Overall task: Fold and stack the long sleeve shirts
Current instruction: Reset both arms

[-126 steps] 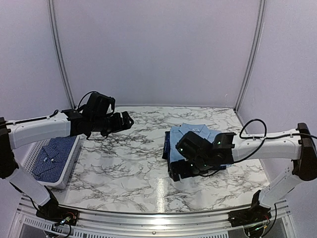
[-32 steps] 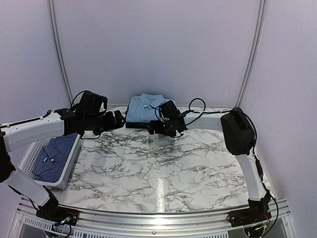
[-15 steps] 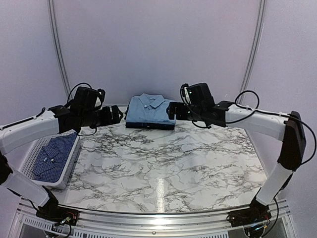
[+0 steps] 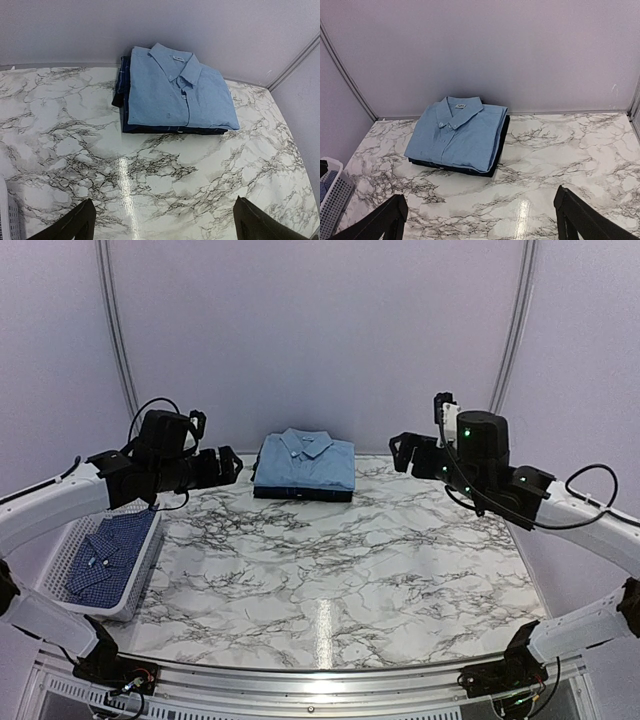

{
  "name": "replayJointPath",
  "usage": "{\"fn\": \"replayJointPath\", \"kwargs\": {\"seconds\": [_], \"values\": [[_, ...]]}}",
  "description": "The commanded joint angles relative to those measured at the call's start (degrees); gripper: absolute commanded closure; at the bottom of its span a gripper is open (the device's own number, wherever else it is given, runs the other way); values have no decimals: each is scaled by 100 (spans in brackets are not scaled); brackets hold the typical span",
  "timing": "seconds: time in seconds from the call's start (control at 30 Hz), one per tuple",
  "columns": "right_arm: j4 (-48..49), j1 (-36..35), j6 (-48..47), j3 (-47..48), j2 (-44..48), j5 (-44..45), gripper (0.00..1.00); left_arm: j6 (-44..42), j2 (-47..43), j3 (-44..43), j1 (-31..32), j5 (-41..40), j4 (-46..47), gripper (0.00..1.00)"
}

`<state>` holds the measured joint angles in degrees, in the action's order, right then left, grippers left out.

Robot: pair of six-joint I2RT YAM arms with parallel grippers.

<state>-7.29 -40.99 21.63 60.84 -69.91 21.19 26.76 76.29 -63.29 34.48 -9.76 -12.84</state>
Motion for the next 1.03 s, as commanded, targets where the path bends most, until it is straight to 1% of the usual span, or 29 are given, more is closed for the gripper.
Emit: {"fn": "replayJointPath", "kwargs": {"seconds": [0.0,0.27,1.0], "values": [[230,-14,-112,-209,438,450,1,-74,-188,-151,-38,-153,-91,1],[186,-7,-153,-260,551,684,1,-73,-199,-133,-38,-178,-78,1],[-3,-6,-152,-213,448,582,1,-59,-285,-63,-38,-210,-69,1]]}}
